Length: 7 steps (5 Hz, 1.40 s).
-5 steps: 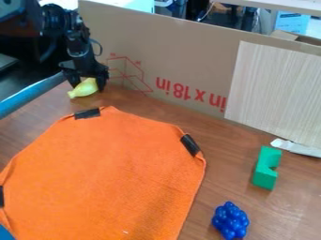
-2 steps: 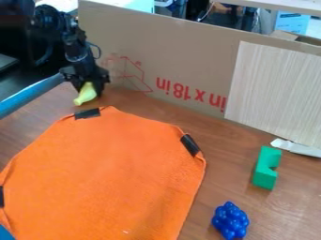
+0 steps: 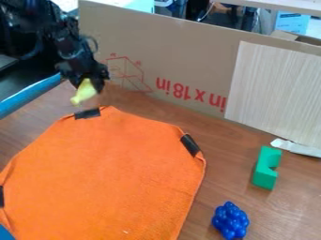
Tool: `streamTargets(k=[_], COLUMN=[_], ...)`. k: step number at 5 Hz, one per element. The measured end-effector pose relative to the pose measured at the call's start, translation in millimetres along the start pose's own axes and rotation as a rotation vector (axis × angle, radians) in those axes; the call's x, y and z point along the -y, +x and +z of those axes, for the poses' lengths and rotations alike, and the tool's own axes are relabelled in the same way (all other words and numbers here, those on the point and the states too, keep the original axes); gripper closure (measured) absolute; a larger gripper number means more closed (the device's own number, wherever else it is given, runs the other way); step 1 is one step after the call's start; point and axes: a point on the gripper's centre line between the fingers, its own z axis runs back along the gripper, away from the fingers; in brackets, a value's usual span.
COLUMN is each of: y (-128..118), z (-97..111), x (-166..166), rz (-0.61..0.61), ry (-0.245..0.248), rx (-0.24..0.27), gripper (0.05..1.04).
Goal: Move the banana onto the cloth
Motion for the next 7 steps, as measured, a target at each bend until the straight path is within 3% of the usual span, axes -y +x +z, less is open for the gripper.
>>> streamTargets(k=[1, 2, 3, 4, 5, 6, 7], y=[-19.7, -47.7, -73.7, -74.9, -72.0, -76.3, -86.0], z=[33.0, 48.2, 46.5, 46.1, 44.9, 39.6, 32.5], x=[43.9, 69.7, 83.4, 70.3, 45.4, 39.7, 41.9], rz=[-0.109, -0.187, -0.222, -0.033, 0.197, 0.368, 0.447], ry=[-0.041, -0.066, -0.088, -0.081, 0.02, 0.059, 0.052], rx=[0.048, 0.025, -0.024, -0.052, -0.009, -0.006, -0.053], gripper=[0.523, 0.523, 0.523, 0.523, 0.523, 0.523, 0.523])
